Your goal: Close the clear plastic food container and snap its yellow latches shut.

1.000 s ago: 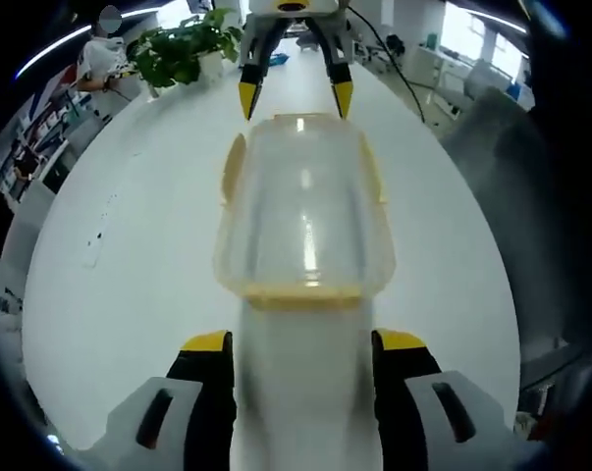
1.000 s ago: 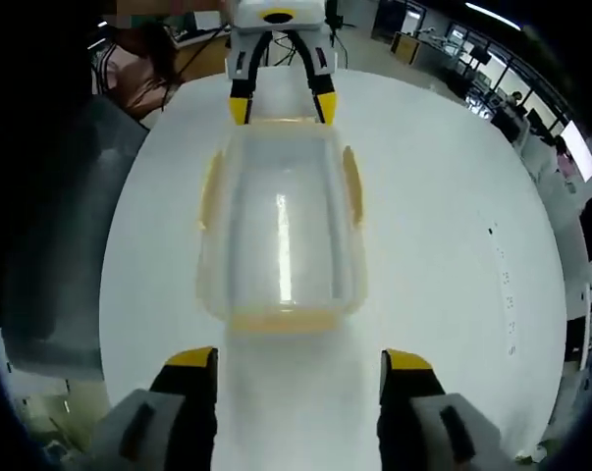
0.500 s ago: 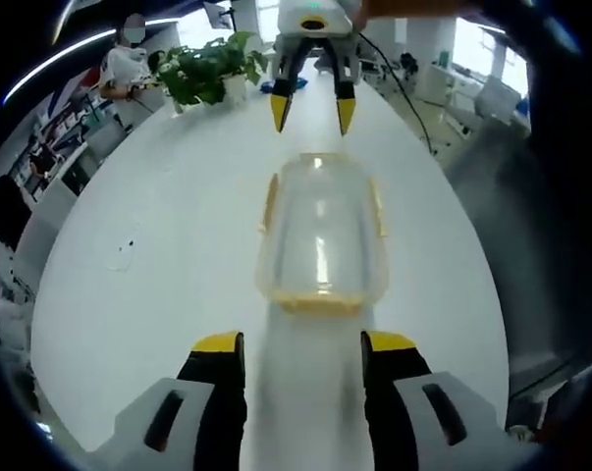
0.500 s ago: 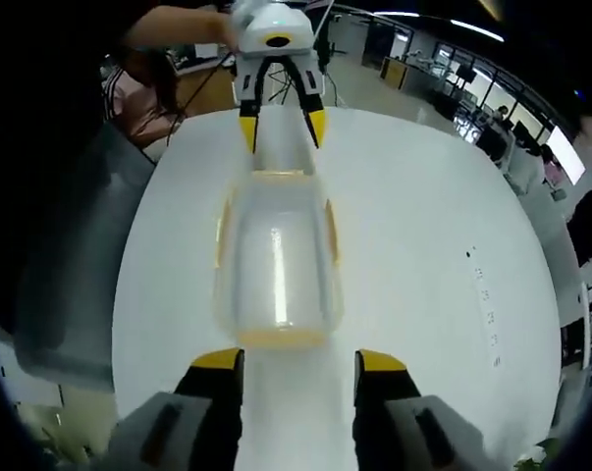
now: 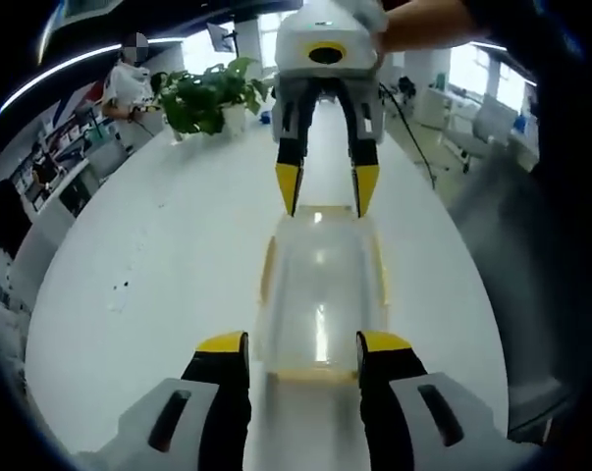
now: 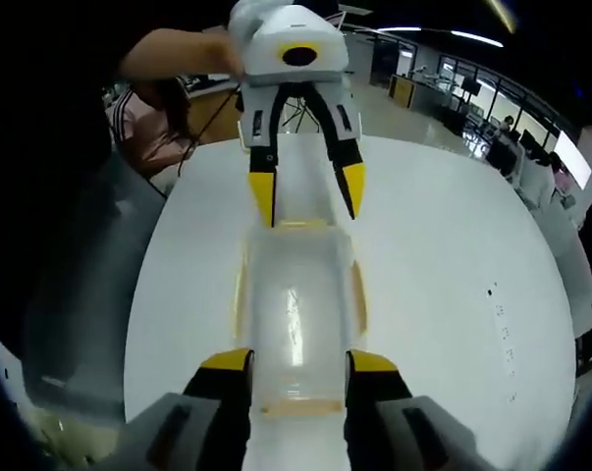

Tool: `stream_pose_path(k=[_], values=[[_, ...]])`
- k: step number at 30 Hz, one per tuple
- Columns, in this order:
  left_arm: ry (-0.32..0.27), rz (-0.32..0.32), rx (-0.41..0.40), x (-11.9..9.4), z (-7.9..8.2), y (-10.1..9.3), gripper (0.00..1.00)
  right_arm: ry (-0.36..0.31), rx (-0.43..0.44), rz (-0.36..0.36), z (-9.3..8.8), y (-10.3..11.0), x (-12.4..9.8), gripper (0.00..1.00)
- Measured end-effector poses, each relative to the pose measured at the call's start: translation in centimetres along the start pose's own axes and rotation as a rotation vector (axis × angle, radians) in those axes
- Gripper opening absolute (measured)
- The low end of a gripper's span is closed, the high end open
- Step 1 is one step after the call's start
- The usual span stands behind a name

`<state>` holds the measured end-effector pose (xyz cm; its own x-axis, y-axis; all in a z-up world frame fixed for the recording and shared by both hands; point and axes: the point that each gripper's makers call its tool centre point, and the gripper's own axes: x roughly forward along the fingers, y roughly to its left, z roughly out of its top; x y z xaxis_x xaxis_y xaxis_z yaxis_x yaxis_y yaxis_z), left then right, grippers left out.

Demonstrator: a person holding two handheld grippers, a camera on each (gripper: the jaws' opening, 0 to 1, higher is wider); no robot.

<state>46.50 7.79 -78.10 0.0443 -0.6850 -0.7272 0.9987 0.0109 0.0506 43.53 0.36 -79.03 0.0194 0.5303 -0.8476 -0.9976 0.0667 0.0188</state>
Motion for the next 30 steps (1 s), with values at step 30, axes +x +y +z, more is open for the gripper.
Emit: stream_pose_path(k=[30], values=[[-0.062,-0.075,0.037,3.9,2.9,-2.1,0.37,0.011,-0.022,0.017,3.1,-0.7,2.5,0.38]])
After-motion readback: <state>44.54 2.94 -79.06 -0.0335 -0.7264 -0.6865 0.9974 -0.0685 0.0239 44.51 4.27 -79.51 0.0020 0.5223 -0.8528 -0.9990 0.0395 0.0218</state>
